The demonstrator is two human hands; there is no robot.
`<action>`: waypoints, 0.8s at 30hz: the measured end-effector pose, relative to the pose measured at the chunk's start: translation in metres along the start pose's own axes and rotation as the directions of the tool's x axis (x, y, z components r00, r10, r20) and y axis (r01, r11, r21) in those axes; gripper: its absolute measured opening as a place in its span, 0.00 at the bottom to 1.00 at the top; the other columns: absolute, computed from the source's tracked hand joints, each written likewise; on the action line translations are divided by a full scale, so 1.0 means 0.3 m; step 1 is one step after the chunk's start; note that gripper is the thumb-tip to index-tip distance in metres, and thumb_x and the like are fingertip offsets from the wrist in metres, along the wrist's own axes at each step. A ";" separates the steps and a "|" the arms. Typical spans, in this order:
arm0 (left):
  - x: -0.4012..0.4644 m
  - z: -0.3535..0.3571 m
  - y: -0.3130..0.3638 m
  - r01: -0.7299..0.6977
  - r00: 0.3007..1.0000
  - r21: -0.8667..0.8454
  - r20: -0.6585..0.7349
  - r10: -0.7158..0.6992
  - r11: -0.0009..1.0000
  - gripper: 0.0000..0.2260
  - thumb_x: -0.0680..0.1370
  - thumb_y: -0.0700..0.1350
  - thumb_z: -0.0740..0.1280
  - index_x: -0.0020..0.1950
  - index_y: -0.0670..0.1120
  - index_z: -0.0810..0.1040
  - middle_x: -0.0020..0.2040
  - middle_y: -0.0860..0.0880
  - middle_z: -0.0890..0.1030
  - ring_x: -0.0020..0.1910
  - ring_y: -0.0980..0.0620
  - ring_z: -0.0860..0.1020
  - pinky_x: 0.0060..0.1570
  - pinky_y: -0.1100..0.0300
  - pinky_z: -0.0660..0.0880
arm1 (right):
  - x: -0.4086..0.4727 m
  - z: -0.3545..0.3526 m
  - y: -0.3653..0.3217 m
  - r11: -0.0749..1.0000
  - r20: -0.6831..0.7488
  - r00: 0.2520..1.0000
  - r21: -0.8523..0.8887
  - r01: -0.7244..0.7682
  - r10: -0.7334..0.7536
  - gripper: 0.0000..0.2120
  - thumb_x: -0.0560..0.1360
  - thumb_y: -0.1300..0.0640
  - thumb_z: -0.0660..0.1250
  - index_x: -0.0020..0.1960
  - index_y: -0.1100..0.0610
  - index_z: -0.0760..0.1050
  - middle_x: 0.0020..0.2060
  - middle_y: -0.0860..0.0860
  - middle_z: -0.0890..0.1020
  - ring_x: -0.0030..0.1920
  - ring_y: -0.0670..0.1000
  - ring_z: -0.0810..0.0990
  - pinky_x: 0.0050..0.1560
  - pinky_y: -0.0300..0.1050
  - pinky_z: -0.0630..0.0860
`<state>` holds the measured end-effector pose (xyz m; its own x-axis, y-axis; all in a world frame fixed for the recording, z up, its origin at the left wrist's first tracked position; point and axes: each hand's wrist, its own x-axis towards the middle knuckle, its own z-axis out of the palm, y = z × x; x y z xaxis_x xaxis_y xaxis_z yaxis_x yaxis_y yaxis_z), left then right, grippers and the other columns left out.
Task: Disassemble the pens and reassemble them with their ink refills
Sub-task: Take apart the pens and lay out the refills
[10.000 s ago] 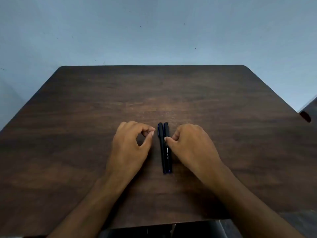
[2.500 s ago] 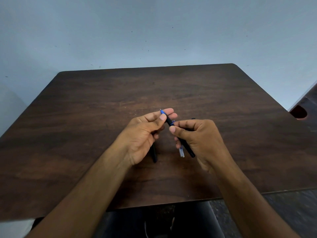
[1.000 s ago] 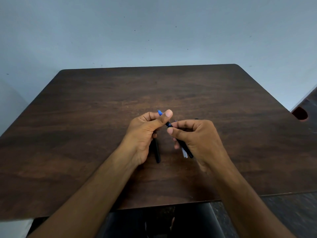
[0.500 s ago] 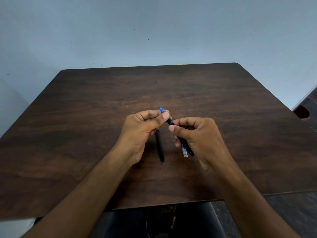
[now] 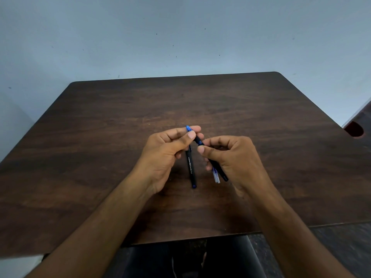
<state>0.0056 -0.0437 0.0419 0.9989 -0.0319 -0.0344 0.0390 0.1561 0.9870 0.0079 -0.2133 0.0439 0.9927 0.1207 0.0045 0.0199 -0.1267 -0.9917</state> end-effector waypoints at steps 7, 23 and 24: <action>0.024 -0.002 0.003 0.042 0.984 -0.031 -0.171 -0.047 0.999 0.18 0.59 0.57 0.80 0.41 0.47 0.86 0.34 0.51 0.78 0.35 0.55 0.70 0.38 0.59 0.68 | -0.007 0.010 -0.008 1.000 -0.002 1.000 0.024 -0.005 0.005 0.04 0.71 0.62 0.78 0.44 0.54 0.85 0.31 0.52 0.85 0.29 0.52 0.81 0.40 0.54 0.84; 0.051 0.052 0.002 0.039 0.983 -0.048 -0.179 -0.047 0.998 0.19 0.59 0.57 0.80 0.42 0.45 0.87 0.36 0.50 0.82 0.34 0.55 0.70 0.37 0.60 0.69 | -0.020 -0.051 -0.007 0.998 -0.082 0.995 -0.026 -0.050 0.048 0.06 0.76 0.57 0.74 0.44 0.60 0.86 0.28 0.53 0.80 0.27 0.50 0.74 0.31 0.44 0.75; 0.059 0.059 0.005 0.028 0.979 -0.056 -0.198 -0.038 0.998 0.21 0.57 0.57 0.81 0.42 0.44 0.87 0.38 0.48 0.83 0.33 0.56 0.69 0.36 0.61 0.69 | -0.020 -0.060 -0.007 0.998 -0.091 0.994 -0.031 -0.060 0.057 0.06 0.76 0.57 0.74 0.44 0.60 0.86 0.27 0.53 0.79 0.28 0.52 0.74 0.31 0.45 0.74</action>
<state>0.0229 -0.0615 0.0456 0.9820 0.1585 -0.1027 0.0680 0.2103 0.9753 0.0039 -0.2315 0.0481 0.9989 0.0227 -0.0405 -0.0362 -0.1644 -0.9857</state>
